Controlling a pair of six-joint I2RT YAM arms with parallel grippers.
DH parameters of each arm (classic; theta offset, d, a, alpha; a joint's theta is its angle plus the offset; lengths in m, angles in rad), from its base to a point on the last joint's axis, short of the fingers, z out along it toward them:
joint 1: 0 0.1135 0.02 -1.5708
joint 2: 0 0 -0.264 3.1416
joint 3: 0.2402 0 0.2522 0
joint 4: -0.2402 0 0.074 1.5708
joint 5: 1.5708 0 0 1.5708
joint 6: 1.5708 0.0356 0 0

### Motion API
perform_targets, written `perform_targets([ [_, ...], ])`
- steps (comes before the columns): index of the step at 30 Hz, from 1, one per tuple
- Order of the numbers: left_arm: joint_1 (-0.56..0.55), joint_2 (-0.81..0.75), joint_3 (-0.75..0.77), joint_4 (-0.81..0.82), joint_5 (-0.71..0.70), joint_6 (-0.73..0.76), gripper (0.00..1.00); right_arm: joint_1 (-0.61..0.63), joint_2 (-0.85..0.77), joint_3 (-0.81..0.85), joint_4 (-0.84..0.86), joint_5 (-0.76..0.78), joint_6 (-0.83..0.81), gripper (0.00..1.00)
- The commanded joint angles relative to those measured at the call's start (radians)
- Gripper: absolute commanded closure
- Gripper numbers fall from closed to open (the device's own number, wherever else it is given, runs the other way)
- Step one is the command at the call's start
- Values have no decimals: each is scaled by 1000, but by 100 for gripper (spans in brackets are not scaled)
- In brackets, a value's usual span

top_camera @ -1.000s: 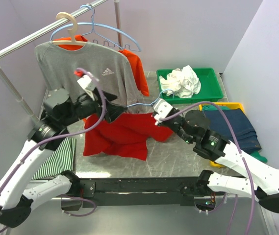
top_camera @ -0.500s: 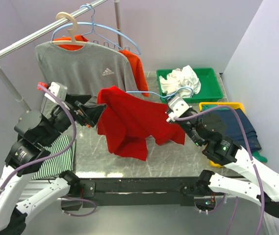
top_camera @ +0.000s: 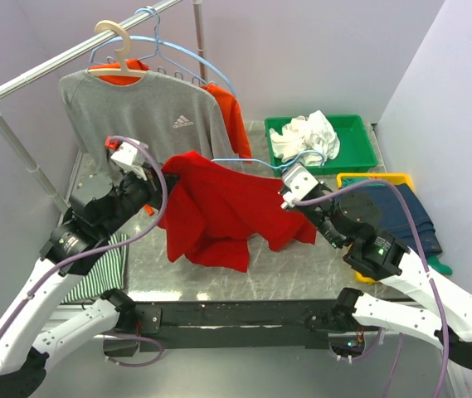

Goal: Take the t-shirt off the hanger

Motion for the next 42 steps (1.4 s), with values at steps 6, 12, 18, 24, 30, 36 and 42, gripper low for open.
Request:
perform_targets([
  [6,4,-49,44,20,-388,-36,99,-4,-29,-100,58,119,88,100],
  [12,4,-18,49,-13,-478,-92,99,-4,-134,-140,38,136,133,100],
  [18,4,-29,41,-24,-544,-108,99,-4,-219,-183,40,139,171,100],
  [24,3,10,19,36,-220,-41,99,-4,-192,-159,126,99,157,100],
  [30,3,71,-28,89,-34,-12,99,-2,-69,-111,303,36,220,100],
  [36,-17,129,-28,94,31,-23,99,-1,63,-79,459,51,248,100],
  [42,-51,132,-13,43,-21,-1,26,-1,123,-44,483,94,237,100],
])
